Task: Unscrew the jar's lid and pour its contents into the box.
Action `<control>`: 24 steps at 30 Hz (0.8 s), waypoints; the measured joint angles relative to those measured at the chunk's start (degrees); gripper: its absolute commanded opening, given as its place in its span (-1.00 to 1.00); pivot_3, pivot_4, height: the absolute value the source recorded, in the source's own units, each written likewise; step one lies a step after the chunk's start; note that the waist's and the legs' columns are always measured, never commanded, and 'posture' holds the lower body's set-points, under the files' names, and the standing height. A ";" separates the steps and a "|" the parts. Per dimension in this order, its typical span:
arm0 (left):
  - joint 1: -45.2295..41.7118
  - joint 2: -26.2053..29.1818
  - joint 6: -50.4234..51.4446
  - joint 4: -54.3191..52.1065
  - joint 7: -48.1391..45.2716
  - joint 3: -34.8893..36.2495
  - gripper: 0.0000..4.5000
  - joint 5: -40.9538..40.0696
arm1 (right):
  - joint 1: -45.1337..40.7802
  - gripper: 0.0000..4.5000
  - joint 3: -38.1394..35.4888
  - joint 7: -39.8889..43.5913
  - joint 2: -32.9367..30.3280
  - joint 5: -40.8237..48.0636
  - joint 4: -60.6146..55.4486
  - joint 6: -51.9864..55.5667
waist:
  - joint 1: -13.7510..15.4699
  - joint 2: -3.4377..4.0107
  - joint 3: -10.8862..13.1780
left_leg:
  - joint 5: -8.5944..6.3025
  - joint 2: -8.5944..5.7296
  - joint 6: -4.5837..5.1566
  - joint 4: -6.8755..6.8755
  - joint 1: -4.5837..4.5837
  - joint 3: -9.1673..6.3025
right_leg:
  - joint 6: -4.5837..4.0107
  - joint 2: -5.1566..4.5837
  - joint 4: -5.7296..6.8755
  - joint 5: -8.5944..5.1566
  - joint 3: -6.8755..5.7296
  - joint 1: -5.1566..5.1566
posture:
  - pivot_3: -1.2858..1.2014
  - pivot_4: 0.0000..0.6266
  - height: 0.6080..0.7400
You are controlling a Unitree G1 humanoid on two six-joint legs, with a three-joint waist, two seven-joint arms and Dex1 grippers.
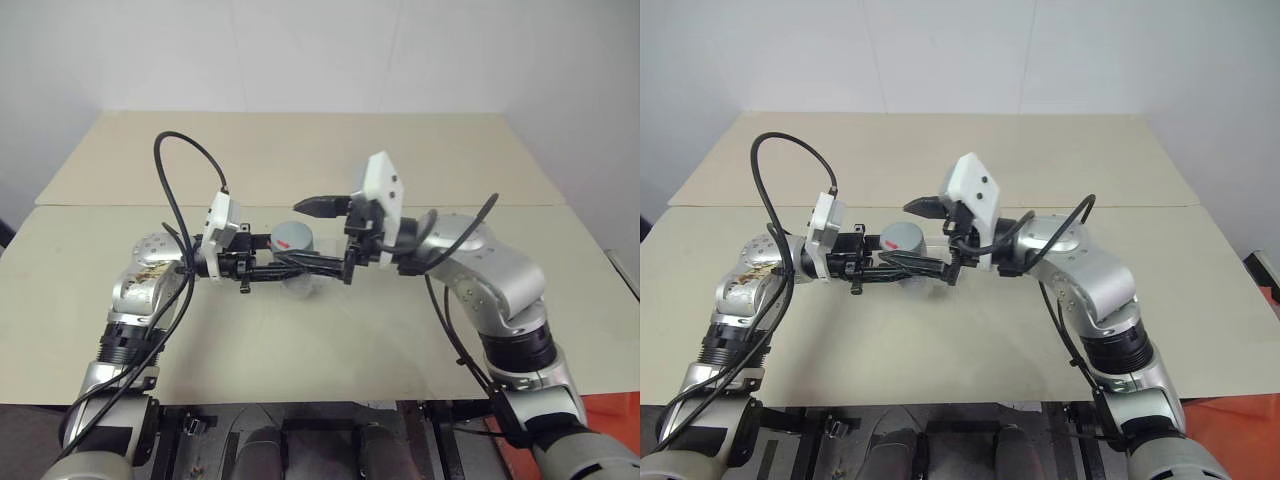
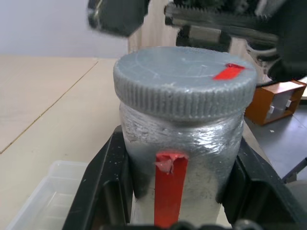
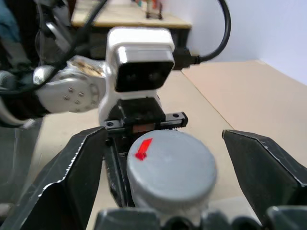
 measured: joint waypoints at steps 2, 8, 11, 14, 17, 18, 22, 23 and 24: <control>-0.03 -0.18 0.00 0.00 -0.02 -0.23 -0.12 0.01 | -0.02 0.99 0.69 -2.52 1.17 -1.37 -0.01 1.23 | 0.00 0.00 0.00 | 0.00 0.01 0.00 0.00 0.01 0.00 | 0.00 0.01 0.00 0.00 0.00 0.00 | 0.03 -0.52 1.00; -0.84 -0.26 0.01 0.01 0.06 -0.32 -0.12 0.08 | 0.02 0.99 1.23 -7.10 3.24 -3.64 0.23 2.16 | -0.06 0.00 0.00 | 0.00 0.00 0.00 0.00 -0.03 0.00 | 0.00 0.00 0.01 0.00 0.00 -0.01 | 0.03 -0.52 1.00; -0.80 -0.25 0.32 -0.07 0.25 -0.33 -0.12 0.10 | 0.32 0.99 1.11 -7.30 3.26 -3.54 0.22 2.15 | -0.06 0.00 0.00 | 0.00 0.01 0.00 0.00 -0.02 -0.01 | 0.00 0.01 -0.01 0.00 0.00 -0.01 | 0.03 -0.52 1.00; -0.11 -0.22 0.87 -0.94 0.49 -0.43 -0.12 0.08 | 1.33 0.99 0.84 -6.80 3.06 -3.19 0.09 1.76 | -0.10 0.00 0.00 | 0.00 0.01 0.00 -0.01 0.00 -0.01 | 0.00 0.01 -0.01 0.00 0.00 0.00 | 0.03 -0.52 1.00; 0.34 -0.06 1.40 -1.42 0.56 -0.55 -0.12 0.08 | 2.00 0.99 0.64 -6.15 1.97 -2.39 -0.28 1.67 | -0.08 0.00 0.00 | 0.00 0.01 0.00 0.00 -0.02 -0.01 | 0.00 0.01 -0.02 0.00 0.00 -0.01 | 0.03 -0.52 1.00; 0.35 0.12 1.53 -1.50 0.59 -0.55 -0.12 0.08 | 2.20 0.99 0.39 -5.79 1.49 -1.97 -0.39 1.64 | -0.06 0.00 0.00 | 0.00 0.01 0.00 0.00 -0.01 -0.01 | 0.00 0.01 -0.05 0.00 0.00 -0.01 | 0.03 -0.52 1.00; 0.36 1.13 1.74 -1.61 1.12 -0.45 -0.12 0.08 | 3.47 0.99 -0.99 -4.34 -0.69 -0.76 -1.52 1.61 | -0.06 0.00 0.00 | 0.00 0.01 0.00 0.00 -0.01 -0.01 | 0.00 0.01 -0.08 0.00 0.00 0.00 | 0.03 -0.52 1.00; 0.37 1.17 1.75 -1.63 1.17 -0.43 -0.12 0.07 | 3.56 0.99 -1.20 -4.01 -1.17 -0.44 -1.60 1.60 | -0.07 0.00 0.00 | 0.00 0.01 0.00 0.00 0.00 -0.01 | 0.00 0.01 -0.10 0.00 0.00 0.00 | 0.03 -0.52 1.00; 0.39 1.24 1.75 -1.70 1.24 -0.41 -0.12 0.00 | 3.64 0.99 -1.44 -3.77 -1.78 0.10 -1.77 1.60 | -0.07 0.00 0.00 | 0.00 0.01 0.00 -0.01 0.00 -0.01 | 0.00 0.01 -0.10 0.00 0.00 -0.01 | 0.03 -0.52 1.00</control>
